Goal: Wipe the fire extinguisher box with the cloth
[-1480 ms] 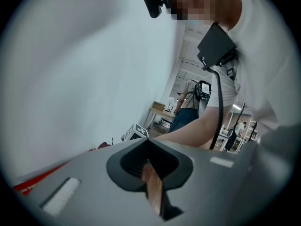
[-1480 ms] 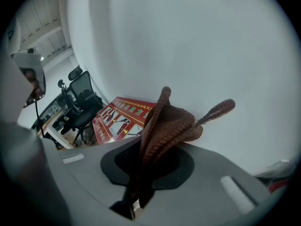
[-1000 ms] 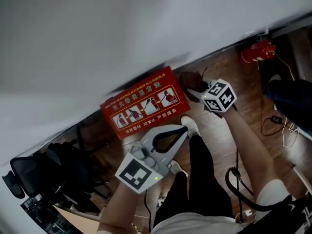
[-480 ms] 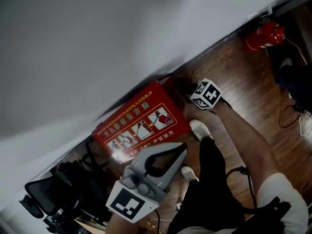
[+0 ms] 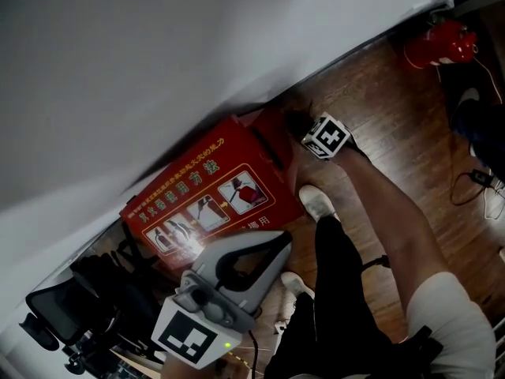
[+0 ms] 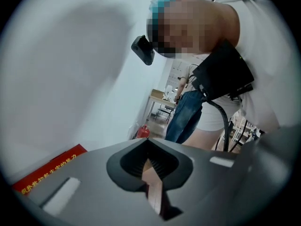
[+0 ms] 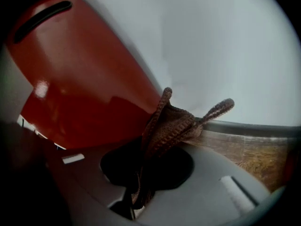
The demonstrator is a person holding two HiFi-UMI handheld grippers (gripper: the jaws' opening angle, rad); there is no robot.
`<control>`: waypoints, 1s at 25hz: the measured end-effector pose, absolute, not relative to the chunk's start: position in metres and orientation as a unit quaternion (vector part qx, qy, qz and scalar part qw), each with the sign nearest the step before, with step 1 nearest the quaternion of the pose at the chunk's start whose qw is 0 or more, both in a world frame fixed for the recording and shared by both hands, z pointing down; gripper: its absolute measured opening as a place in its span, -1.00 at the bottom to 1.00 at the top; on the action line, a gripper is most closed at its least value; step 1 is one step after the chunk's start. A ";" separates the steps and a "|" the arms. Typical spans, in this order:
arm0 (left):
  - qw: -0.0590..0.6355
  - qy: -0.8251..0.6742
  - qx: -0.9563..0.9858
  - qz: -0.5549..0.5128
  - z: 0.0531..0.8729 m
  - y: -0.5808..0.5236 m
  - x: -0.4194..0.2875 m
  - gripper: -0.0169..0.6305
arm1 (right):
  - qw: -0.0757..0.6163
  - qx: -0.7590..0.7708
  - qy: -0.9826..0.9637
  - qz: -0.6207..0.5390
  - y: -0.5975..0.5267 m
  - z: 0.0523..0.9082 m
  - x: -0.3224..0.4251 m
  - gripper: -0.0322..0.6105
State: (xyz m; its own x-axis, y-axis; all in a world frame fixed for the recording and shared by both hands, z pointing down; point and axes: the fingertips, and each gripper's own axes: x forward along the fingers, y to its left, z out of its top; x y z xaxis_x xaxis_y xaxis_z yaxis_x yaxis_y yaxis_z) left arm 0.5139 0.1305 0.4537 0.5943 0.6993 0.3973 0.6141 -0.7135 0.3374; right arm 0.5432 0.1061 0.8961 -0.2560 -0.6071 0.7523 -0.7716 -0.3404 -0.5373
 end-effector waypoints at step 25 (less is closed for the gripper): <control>0.096 0.233 0.952 0.177 0.383 0.089 0.284 -0.95 | 0.179 0.630 -0.639 0.403 0.107 0.634 0.396 -0.73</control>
